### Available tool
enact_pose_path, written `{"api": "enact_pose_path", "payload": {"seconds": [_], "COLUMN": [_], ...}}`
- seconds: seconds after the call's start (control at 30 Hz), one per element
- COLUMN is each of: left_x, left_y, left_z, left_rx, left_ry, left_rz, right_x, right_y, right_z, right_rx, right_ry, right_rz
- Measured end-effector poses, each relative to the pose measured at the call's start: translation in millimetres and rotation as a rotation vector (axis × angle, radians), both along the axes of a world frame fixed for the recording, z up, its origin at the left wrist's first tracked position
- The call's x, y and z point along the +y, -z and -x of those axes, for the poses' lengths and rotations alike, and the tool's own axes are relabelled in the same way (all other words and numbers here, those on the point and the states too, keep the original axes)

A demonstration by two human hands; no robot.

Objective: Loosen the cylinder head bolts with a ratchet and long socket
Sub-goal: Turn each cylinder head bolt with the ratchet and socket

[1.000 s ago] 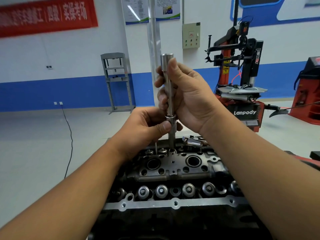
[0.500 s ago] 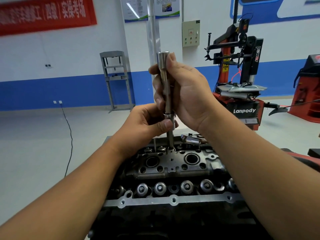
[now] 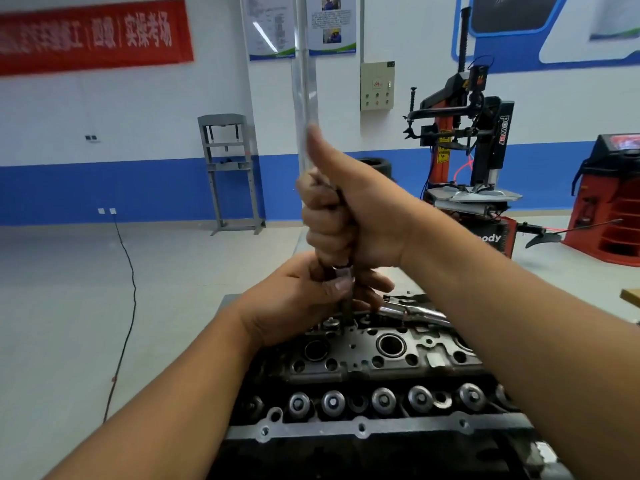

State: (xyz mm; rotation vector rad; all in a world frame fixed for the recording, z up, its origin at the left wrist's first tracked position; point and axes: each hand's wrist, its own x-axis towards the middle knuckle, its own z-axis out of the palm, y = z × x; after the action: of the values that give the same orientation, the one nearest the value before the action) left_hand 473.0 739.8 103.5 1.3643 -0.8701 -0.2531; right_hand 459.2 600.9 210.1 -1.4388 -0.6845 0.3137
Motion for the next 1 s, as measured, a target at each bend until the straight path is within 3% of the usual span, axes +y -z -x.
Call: {"api": "enact_pose_path", "payload": {"seconds": [0.07,0.1,0.17,0.27,0.37,0.43,0.57,0.63,0.7,0.8,0.83,0.93,1.0], "left_x": [3.4,3.7,0.6,-6.6,-4.7,-0.4,4.6,7.4,5.5,0.5,-0.8,-0.1,1.3], "left_y": [1.0,1.0,1.6,-2.6,-7.5,-6.0,-2.5,-2.8,-2.5,-3.9,-3.7,-4.0,-3.9], "left_z": [-1.1,-1.6,-1.9,3.4,11.0,5.4,1.2,-0.3,-0.8,3.2,4.3,2.3,-0.8], "left_rx": [0.0,0.0,-0.038,-0.225,-0.315,-0.247,-0.042,-0.001,-0.022,-0.176,-0.224,-0.277,-0.216], "left_ry": [-0.013,-0.059,-0.184,-0.304,-0.343,-0.325,-0.106,-0.07,-0.122,-0.262,-0.291,-0.298,-0.265], "left_rz": [-0.019,-0.023,-0.039,-0.108,-0.123,-0.065,-0.009,-0.024,-0.014,-0.047,-0.086,-0.136,-0.096], "right_x": [-10.9,-10.6,-0.7,23.4,43.4,38.2,10.4,4.0,13.1,42.4,49.0,53.7,47.1], "right_y": [-4.6,-6.0,-3.8,10.1,18.9,8.7,-20.2,-21.2,-16.4,5.9,13.8,22.6,13.1], "right_z": [4.6,5.6,12.6,29.8,43.1,36.8,15.6,15.2,17.9,36.0,40.9,49.3,42.1], "right_rx": [0.043,0.083,0.112,-0.014,-0.173,-0.168,0.003,0.015,0.05,-0.12,-0.18,-0.291,-0.27], "right_ry": [-0.162,-0.106,0.22,0.746,0.878,0.79,-0.029,-0.101,0.133,0.717,0.816,0.868,0.869], "right_rz": [-0.018,-0.024,-0.029,-0.151,-0.246,-0.162,0.189,0.176,0.116,-0.042,-0.115,-0.216,-0.18]}}
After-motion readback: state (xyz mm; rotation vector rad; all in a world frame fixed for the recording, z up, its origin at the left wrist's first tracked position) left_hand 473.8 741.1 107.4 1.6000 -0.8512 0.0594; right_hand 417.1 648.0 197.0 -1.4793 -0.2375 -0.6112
